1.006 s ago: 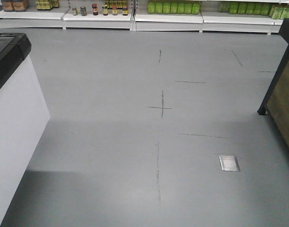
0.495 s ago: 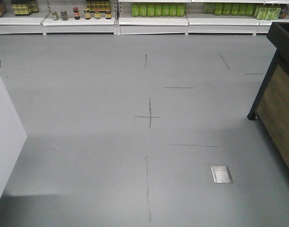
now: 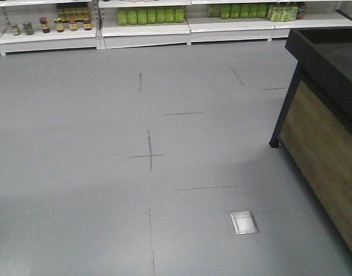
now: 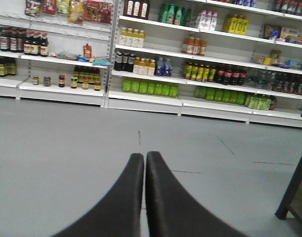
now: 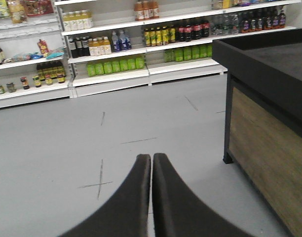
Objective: Pick three apples into basket with both arms
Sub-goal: 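Drive the base forward along the aisle toward the fruit tables, then turn the base and approach the table holding the light-blue basket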
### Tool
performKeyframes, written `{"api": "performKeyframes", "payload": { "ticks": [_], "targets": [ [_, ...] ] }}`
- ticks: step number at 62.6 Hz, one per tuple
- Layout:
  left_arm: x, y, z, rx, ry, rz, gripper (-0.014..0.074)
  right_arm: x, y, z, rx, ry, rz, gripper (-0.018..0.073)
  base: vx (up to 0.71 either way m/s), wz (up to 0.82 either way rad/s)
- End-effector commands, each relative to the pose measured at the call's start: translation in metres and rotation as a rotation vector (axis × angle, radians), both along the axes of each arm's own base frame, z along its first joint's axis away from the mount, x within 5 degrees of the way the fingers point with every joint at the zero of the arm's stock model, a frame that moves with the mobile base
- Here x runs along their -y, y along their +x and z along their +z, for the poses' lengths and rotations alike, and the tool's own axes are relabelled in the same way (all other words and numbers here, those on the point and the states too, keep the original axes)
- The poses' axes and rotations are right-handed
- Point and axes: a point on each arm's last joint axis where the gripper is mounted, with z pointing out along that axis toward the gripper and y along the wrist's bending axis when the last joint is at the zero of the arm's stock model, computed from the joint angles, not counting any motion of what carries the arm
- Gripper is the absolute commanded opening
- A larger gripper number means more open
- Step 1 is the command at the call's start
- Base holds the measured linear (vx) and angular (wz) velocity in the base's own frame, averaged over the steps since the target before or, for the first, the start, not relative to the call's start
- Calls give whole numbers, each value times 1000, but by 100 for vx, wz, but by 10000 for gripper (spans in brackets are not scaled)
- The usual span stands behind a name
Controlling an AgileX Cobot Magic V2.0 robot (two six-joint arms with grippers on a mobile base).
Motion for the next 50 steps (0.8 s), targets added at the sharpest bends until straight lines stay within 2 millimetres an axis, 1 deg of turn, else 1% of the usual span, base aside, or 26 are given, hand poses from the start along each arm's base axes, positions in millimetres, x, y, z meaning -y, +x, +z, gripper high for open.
{"api": "performKeyframes", "payload": {
  "ticks": [1, 26, 50],
  "targets": [
    [0, -1, 5, 87, -12, -5, -6, -1, 0, 3, 76, -17, 10, -4, 24, -37],
    [0, -1, 5, 87, -12, -5, -6, -1, 0, 3, 76, -17, 10, -4, 23, -43],
    [0, -1, 5, 87, -12, -5, -6, -1, 0, 3, 76, -17, 10, -4, 19, -56]
  ]
}}
